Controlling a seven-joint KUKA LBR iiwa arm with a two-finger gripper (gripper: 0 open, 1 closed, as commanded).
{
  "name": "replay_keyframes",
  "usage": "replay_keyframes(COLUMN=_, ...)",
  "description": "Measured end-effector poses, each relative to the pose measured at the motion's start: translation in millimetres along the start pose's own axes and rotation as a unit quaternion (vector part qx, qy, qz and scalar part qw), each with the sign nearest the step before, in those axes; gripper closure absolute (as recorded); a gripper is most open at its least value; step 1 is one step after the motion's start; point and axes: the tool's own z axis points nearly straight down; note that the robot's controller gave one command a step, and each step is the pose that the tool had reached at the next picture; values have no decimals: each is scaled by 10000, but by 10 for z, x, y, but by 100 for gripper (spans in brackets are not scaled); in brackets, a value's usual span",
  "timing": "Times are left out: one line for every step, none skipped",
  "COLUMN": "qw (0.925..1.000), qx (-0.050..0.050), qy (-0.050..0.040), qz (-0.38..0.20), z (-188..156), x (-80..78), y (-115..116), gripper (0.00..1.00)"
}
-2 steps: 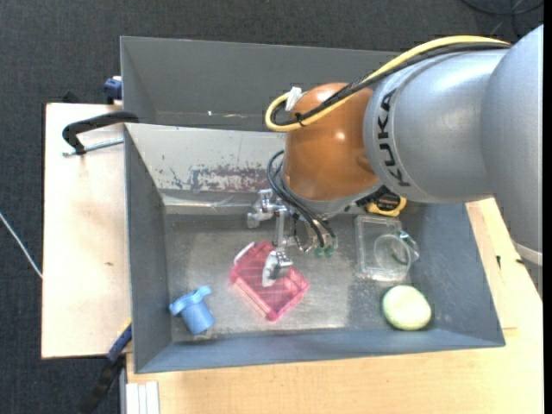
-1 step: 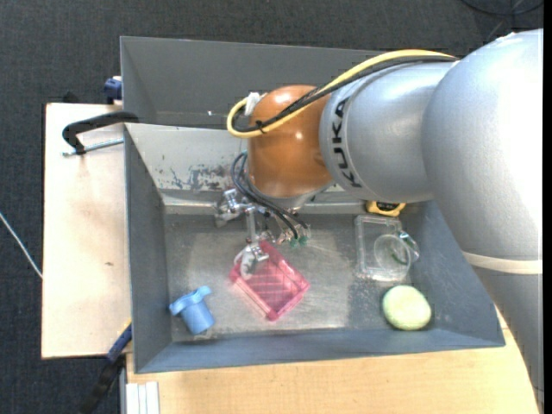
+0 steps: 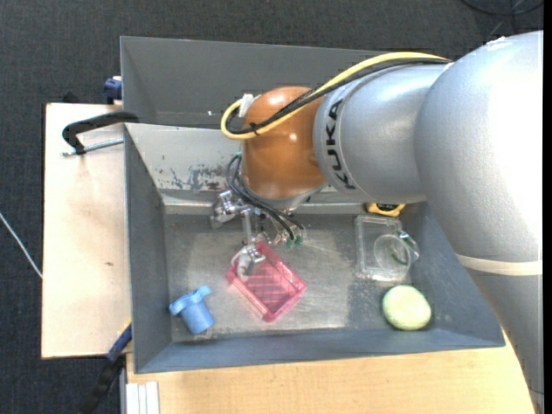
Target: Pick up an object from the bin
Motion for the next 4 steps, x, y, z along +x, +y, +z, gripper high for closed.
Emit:
replay_keyframes(qw=10000, qx=-3, qy=6, qz=-15, z=-22, x=17, y=-34, gripper=0)
replay_keyframes(qw=10000, qx=15, qy=-11, qz=-42, z=-8, x=97, y=-221, gripper=100)
replay_keyframes(qw=10000, qx=26, qy=-28, qz=-36, z=-4, x=35, y=-86, gripper=100)
replay_keyframes(qw=10000, qx=-11, qy=63, qz=-31, z=-347, x=346, y=51, gripper=100)
